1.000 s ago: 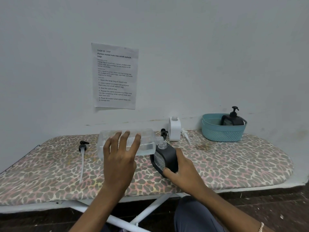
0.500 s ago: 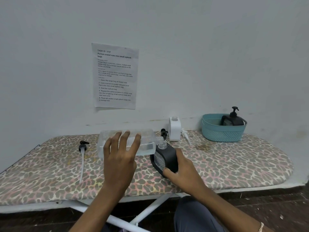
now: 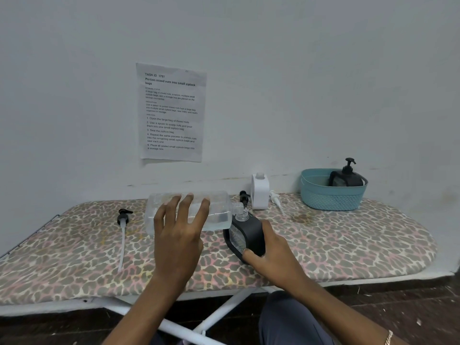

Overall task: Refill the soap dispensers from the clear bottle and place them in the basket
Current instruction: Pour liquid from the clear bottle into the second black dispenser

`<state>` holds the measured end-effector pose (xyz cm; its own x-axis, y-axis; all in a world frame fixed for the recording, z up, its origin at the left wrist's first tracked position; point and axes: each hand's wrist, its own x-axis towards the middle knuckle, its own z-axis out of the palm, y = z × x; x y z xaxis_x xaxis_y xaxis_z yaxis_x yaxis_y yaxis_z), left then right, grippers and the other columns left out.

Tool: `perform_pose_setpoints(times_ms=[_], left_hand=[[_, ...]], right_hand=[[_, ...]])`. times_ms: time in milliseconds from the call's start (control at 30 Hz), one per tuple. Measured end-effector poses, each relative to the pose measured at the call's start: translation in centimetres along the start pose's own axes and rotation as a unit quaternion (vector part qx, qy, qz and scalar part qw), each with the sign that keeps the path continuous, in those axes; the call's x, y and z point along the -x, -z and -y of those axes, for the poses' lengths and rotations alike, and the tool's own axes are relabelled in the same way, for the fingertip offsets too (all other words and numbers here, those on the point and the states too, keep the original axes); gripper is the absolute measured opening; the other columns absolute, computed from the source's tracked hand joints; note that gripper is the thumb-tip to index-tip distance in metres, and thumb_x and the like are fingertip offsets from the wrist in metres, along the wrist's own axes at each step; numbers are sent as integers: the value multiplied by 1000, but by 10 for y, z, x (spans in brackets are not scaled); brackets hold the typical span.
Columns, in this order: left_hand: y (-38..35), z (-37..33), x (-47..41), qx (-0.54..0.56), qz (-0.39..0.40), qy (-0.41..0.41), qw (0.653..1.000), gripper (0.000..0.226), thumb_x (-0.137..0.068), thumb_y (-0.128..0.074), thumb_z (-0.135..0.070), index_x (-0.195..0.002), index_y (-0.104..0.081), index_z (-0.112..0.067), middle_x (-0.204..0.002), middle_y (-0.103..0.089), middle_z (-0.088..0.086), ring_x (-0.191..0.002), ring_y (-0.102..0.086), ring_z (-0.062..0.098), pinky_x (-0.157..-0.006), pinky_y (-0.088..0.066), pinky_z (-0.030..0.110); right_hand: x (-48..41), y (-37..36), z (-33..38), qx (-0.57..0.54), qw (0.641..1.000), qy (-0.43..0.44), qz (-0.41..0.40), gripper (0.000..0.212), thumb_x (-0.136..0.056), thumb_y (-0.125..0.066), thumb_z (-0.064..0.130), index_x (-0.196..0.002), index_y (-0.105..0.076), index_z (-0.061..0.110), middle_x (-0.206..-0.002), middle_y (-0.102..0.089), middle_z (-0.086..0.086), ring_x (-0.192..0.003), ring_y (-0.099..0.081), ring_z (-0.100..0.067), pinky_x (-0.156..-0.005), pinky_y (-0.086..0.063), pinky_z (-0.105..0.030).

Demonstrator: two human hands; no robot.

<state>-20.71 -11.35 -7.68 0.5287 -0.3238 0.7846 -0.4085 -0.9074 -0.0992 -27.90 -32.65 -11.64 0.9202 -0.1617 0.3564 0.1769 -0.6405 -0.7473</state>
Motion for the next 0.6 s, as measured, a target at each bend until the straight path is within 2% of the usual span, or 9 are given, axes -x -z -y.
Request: perform_pose_setpoints(times_ms=[300, 600], left_hand=[[0, 0, 0, -3, -2, -2, 1000, 80, -60, -69, 17, -133, -70, -14, -135, -64, 20, -129, -56, 45, -108, -35, 56], [0, 0, 0, -6, -10, -2, 1000, 80, -59, -68, 18, -132, -70, -14, -135, -65, 20, -127, -57, 45, -108, -35, 56]], right_hand=[[0, -1, -2, 5, 1000, 1, -2, 49, -85, -73, 40, -125, -46, 33, -104, -66, 17, -91, -64, 0, -75, -56, -25], [-1, -1, -1, 2, 1000, -2, 0, 44, -86, -73, 36, -121, -47, 32, -99, -66, 17, -89, -63, 3, -69, -51, -16]])
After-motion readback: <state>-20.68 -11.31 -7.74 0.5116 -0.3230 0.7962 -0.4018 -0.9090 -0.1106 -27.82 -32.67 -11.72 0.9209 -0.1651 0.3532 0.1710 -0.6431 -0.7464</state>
